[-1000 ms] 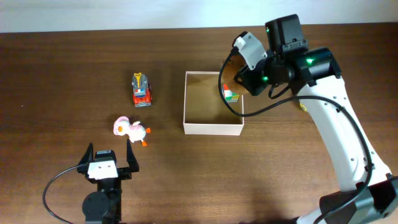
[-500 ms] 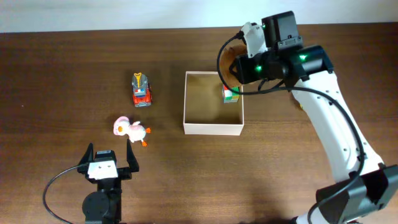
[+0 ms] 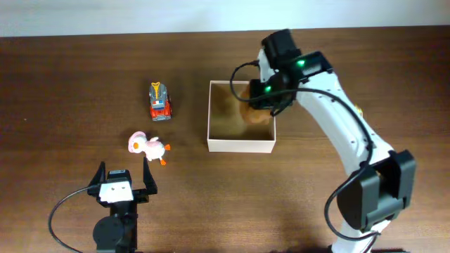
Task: Pack container
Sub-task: 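Lift the capybara with the right gripper and swing it over the box, then lower the capybara into the box beside the cube and release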
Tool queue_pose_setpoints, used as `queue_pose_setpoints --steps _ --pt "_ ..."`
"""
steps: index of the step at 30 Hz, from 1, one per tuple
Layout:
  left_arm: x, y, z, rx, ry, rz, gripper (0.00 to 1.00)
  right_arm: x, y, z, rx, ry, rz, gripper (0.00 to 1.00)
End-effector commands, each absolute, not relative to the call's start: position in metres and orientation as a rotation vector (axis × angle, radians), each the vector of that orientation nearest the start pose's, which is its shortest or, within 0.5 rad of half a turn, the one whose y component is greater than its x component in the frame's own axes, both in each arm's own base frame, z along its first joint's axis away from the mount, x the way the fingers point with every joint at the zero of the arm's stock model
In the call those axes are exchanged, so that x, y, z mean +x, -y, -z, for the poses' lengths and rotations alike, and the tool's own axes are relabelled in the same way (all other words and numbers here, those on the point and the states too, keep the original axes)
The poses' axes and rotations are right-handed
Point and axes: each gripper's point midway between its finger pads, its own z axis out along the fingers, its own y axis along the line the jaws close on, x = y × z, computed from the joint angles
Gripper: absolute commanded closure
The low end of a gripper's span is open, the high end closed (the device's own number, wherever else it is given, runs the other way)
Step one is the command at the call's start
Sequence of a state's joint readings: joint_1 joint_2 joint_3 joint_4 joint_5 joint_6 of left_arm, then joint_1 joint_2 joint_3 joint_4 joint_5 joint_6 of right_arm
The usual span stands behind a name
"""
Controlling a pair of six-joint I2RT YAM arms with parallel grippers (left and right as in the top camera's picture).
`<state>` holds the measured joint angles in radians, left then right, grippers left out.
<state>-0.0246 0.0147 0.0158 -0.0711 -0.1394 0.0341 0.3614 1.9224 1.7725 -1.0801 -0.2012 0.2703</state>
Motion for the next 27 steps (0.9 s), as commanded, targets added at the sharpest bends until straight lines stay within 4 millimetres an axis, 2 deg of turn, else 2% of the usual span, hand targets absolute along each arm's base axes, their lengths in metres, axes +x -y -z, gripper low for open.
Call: queue_pose_setpoints --steps 1,6,17,27 --pt "0.245 -0.021 -0.159 -0.058 -1.641 -0.146 0.01 0.403 -0.187 -0.153 -0.179 -2.839 -0.299 0.71" --pt "0.245 -0.021 -0.159 -0.058 -1.641 -0.146 0.01 0.401 -0.179 -0.145 -0.183 -2.859 -0.189 0.71" --pt "0.245 -0.021 -0.159 -0.058 -1.641 -0.146 0.01 0.395 -0.182 -0.095 -0.197 -2.992 -0.149 0.7" --pt "0.245 -0.021 -0.159 -0.058 -1.641 -0.146 0.01 0.392 -0.181 -0.093 -0.197 -3.009 -0.145 0.7"
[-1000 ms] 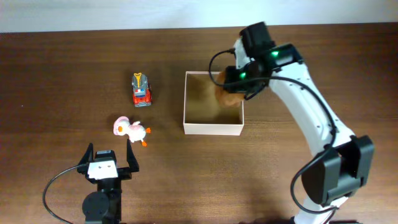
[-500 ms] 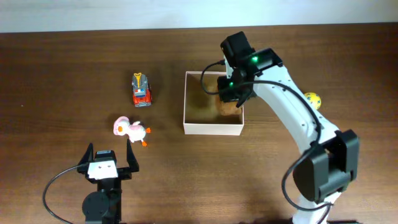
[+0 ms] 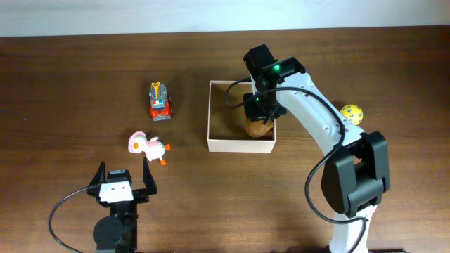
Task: Pack container
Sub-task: 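Lower the capybara into the box beside the cube and release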
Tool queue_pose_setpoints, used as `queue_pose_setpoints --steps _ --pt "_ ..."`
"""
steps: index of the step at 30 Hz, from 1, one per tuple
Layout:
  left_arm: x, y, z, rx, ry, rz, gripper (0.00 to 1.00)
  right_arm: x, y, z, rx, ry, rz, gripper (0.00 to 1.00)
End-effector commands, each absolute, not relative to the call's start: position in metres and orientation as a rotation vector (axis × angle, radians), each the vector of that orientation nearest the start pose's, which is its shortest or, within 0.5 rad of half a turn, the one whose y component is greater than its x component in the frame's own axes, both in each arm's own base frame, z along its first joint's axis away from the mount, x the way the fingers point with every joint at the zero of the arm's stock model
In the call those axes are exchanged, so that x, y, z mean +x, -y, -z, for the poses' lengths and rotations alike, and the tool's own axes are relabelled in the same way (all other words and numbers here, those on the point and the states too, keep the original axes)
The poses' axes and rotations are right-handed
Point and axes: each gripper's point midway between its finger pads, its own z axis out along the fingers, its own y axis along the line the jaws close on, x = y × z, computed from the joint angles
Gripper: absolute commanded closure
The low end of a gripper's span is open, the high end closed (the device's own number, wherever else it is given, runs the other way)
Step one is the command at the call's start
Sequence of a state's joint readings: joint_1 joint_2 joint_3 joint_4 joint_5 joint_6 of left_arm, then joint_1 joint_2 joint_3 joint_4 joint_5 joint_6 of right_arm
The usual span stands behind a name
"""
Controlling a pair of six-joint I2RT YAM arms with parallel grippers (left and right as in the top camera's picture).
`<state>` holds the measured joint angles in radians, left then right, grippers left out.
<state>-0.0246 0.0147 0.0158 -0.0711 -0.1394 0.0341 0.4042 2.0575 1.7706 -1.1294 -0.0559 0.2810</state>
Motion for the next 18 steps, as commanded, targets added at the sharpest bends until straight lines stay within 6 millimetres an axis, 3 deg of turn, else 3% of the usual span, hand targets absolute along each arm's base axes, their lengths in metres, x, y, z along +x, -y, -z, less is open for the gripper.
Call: queue_pose_setpoints --steps 1,11,13,18 --pt "0.2449 -0.0211 -0.1588 -0.058 -1.641 -0.146 0.01 0.3915 -0.1812 -0.0929 -0.197 -3.01 -0.145 0.7" --pt "0.2449 -0.0211 -0.1588 -0.058 -1.641 -0.146 0.01 0.3894 -0.1801 -0.091 -0.198 -3.022 -0.138 0.69" --pt "0.2449 -0.0211 -0.1588 -0.058 -1.641 -0.146 0.01 0.3892 -0.1799 -0.0891 -0.198 -3.027 -0.135 0.63" --pt "0.2449 -0.0211 -0.1588 -0.058 -1.641 -0.146 0.01 0.3873 -0.1792 -0.0866 -0.198 -3.04 -0.129 0.63"
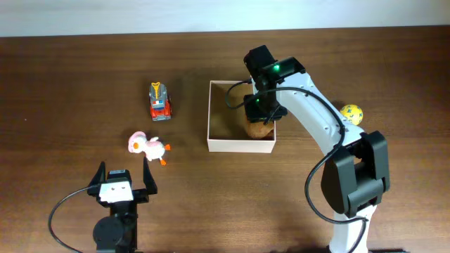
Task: Pack container
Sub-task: 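Lower the capybara into the box beside the cube and release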
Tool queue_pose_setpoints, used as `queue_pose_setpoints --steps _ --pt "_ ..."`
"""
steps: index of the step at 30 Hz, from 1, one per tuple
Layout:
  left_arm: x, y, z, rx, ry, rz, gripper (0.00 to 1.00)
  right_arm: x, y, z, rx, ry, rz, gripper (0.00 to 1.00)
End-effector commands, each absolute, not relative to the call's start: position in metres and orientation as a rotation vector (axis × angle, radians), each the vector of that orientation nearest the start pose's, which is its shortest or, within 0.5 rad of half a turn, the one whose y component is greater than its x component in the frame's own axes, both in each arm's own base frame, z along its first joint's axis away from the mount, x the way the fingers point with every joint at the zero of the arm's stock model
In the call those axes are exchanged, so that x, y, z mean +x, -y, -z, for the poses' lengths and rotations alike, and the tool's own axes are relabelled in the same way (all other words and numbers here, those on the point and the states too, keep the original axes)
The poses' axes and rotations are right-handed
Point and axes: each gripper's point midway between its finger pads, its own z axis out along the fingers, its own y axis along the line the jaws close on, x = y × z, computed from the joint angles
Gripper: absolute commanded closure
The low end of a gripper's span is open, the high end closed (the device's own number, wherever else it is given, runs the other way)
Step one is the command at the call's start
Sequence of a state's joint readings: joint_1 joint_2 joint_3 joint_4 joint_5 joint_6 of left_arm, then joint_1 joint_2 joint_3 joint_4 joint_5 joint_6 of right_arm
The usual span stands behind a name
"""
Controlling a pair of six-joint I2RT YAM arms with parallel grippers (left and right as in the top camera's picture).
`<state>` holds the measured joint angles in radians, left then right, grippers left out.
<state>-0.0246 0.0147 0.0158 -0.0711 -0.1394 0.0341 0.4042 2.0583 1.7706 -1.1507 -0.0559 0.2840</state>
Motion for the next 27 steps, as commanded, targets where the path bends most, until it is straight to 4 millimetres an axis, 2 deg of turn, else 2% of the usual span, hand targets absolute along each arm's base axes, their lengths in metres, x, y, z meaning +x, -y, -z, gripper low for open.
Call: queue_pose_setpoints --steps 1,5,17,27 --pt "0.2449 -0.0211 -0.1588 -0.058 -1.641 -0.146 0.01 0.3872 -0.1792 -0.0866 -0.198 -3.04 -0.129 0.63" --pt "0.2449 -0.0211 -0.1588 -0.058 -1.641 -0.146 0.01 0.3855 -0.1785 -0.0864 -0.198 -3.048 -0.126 0.62" --pt "0.2449 -0.0211 -0.1588 -0.058 -1.641 -0.146 0.01 0.3789 -0.1756 -0.0857 -0.199 -3.076 -0.112 0.28" --pt "0.2449 -0.0211 -0.1588 -0.058 -1.641 -0.146 0.01 0.3846 -0.177 -0.0865 -0.196 -3.053 -0.122 0.25"
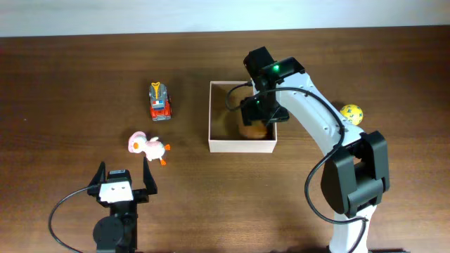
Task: Pack container
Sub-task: 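Lower the capybara into the box beside the cube and release, then raise the right gripper out of the box toward the yellow ball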
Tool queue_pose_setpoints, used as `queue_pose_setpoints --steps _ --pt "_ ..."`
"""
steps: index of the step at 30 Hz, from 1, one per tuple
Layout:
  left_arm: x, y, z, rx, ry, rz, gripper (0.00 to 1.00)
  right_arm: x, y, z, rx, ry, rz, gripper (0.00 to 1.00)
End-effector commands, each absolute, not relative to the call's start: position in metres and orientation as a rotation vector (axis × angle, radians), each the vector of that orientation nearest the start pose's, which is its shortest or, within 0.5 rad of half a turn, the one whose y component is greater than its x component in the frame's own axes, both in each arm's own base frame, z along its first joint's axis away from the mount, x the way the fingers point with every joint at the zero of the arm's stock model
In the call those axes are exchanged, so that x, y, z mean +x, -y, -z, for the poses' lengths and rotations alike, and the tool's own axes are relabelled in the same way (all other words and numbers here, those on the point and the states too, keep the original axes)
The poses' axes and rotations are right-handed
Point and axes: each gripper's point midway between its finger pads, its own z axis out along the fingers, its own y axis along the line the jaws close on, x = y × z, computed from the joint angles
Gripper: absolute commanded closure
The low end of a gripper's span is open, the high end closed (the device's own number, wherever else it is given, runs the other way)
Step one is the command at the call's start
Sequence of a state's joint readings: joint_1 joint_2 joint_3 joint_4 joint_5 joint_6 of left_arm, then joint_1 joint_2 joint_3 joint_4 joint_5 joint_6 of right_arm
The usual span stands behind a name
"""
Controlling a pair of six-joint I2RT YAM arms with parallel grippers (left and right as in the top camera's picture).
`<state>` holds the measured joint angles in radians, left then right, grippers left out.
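Observation:
The white open box (209, 116) stands at the table's middle. A brown lumpy toy (252, 131) lies inside it against the near right wall. My right gripper (259, 116) hangs just over that toy inside the box, its fingers looking spread and off the toy, though the wrist hides part of them. My left gripper (124, 172) rests at the near left edge, open and holding nothing. A pink and white duck toy (146, 146) lies just beyond it.
A red and grey toy truck (159, 101) lies left of the box. A yellow ball (352, 113) sits on the table to the right of the right arm. The arm's cable loops over the box's right wall.
The right gripper's fingers look wider apart, and the brown toy now lies lower and slightly more to the left on the box floor. The left arm has not moved.
The right gripper first held the brown toy above the box's far right corner, its arm hiding the yellow ball. It then stood lower over the near right part of the box with the toy still in it. Now the toy rests in the box.

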<state>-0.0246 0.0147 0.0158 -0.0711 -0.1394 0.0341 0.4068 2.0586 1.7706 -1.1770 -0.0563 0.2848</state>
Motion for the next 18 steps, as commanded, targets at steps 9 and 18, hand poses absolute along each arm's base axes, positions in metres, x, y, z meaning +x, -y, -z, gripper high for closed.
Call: queue_pose_setpoints --steps 9,18 --pt "0.245 -0.021 -0.159 -0.058 -1.641 -0.146 0.01 0.399 -0.183 -0.102 -0.203 -2.992 -0.152 0.25" --pt "0.245 -0.021 -0.159 -0.058 -1.641 -0.146 0.01 0.447 -0.177 -0.179 -0.12 -2.789 -0.221 0.24"
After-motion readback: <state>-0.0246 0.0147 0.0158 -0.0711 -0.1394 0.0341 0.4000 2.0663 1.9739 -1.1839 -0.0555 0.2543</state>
